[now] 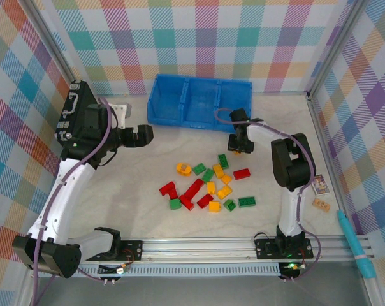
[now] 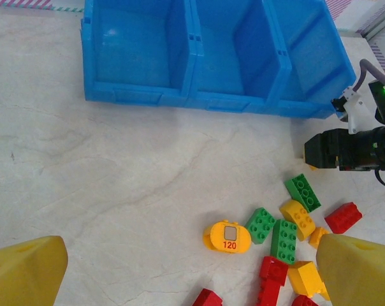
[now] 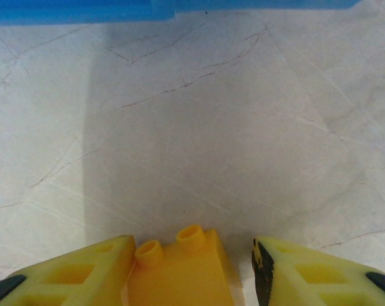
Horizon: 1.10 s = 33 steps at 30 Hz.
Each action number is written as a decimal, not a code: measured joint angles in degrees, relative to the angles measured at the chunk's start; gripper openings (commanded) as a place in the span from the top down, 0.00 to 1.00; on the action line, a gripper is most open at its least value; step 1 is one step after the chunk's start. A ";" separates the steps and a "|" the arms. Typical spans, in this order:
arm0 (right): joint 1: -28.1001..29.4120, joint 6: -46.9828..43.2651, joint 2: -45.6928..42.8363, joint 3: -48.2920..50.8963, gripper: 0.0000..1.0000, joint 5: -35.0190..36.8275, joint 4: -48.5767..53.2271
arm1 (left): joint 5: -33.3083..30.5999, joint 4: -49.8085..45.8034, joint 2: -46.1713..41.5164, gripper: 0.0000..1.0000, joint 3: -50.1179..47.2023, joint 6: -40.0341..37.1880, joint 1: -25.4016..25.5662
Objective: Sort the legos into containers by color
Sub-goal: Pick up the lego from the center of the table, then place the lego in the container.
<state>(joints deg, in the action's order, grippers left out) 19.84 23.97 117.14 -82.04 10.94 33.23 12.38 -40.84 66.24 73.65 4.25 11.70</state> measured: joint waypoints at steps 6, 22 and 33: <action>0.02 -0.90 0.15 -0.59 0.58 0.13 0.79 | -0.11 0.00 0.00 0.00 0.00 -0.66 0.24; 0.02 -7.28 -4.92 -16.15 0.60 2.60 6.21 | -0.46 0.02 0.00 0.00 0.00 -0.92 0.28; 0.02 -12.76 13.11 -37.46 0.56 8.04 4.37 | -1.18 -0.20 0.15 0.00 0.00 -1.75 0.28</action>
<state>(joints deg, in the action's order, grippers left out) 19.86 11.20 130.26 -119.50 18.98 37.60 11.20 -41.04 66.39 73.65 2.50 11.99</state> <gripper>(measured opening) 0.419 0.999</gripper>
